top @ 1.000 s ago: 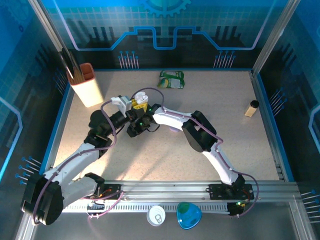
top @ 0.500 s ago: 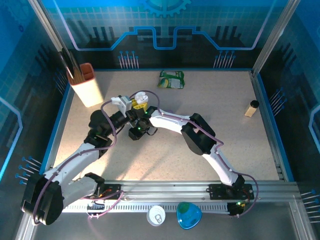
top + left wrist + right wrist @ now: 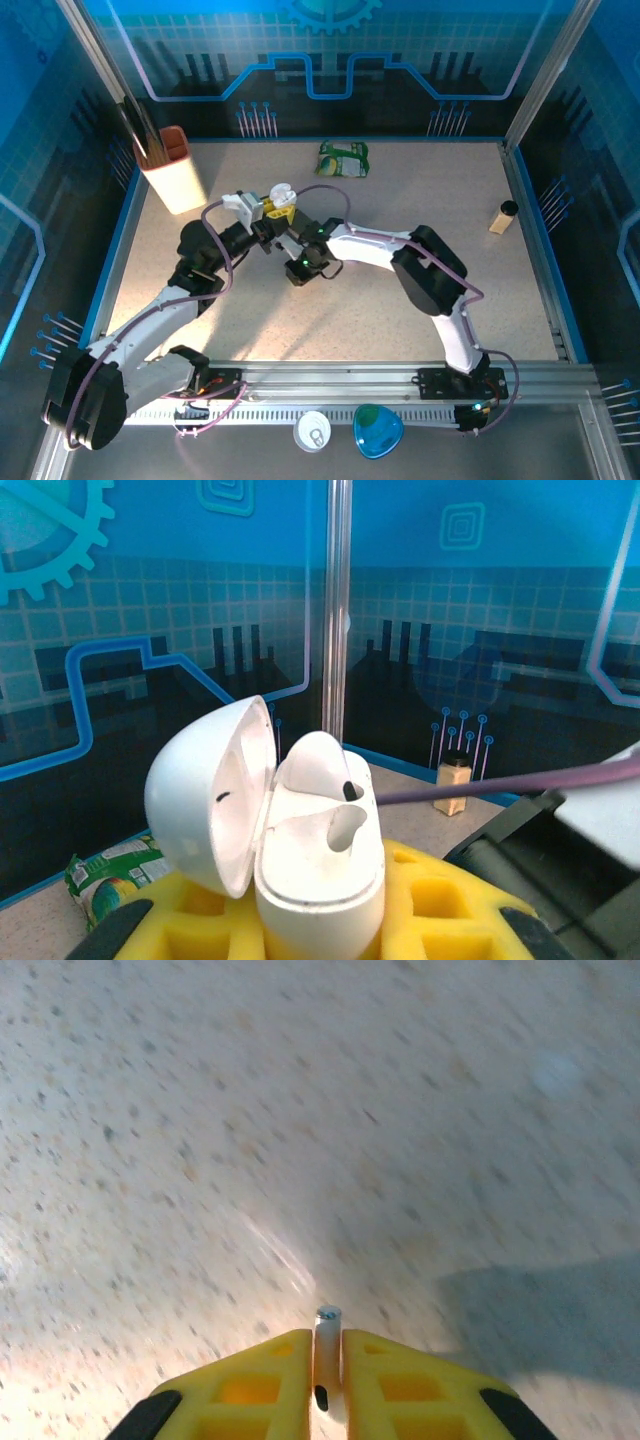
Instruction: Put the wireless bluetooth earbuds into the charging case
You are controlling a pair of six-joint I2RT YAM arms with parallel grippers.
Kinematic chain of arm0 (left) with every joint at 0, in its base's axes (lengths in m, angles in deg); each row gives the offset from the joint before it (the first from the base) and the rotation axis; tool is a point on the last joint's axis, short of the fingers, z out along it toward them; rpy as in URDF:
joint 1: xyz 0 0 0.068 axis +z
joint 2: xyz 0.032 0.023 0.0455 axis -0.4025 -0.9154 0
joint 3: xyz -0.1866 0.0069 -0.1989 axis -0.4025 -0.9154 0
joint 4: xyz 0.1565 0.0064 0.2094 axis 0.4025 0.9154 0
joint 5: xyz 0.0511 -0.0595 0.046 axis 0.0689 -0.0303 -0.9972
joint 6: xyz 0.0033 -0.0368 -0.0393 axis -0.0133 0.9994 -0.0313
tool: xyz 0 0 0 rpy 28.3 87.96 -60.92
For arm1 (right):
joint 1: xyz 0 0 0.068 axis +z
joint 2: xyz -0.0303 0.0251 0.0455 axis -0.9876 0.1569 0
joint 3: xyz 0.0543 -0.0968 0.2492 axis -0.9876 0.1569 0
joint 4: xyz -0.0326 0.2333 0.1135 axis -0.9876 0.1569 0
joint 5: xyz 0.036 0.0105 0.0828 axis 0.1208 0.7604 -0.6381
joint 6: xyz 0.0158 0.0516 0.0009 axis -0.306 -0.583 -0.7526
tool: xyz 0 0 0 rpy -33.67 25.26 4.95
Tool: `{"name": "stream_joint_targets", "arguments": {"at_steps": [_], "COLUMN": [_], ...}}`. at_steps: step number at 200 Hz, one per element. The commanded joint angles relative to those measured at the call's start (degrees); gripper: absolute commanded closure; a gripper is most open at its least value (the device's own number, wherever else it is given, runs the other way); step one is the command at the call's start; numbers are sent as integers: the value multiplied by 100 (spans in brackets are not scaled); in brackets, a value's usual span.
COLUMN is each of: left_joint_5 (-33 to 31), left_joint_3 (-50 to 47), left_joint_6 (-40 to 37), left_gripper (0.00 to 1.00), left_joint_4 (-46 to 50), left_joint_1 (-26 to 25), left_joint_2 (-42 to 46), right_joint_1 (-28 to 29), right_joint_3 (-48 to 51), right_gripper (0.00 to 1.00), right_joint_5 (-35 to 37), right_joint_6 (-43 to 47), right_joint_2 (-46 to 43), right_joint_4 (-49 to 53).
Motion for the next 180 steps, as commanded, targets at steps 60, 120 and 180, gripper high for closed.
{"name": "stream_joint_targets", "arguments": {"at_steps": [60, 120, 180], "left_joint_5": [166, 133, 94], "left_joint_3": [170, 141, 115], "left_joint_6": [195, 102, 48], "left_gripper": [100, 100, 100], "left_joint_4": [-253, -265, -235], "left_joint_1": [-123, -211, -216], "left_joint_2": [-179, -381, -443], "right_joint_1": [-726, -1220, -929], "right_joint_3": [2845, 4115, 4218], "right_gripper": [83, 81, 50], "right_joint_5": [589, 1248, 640], "right_joint_6": [-1059, -1784, -2265], "right_joint_2": [-2176, -3365, -3527], "right_joint_4": [-736, -550, -792]}}
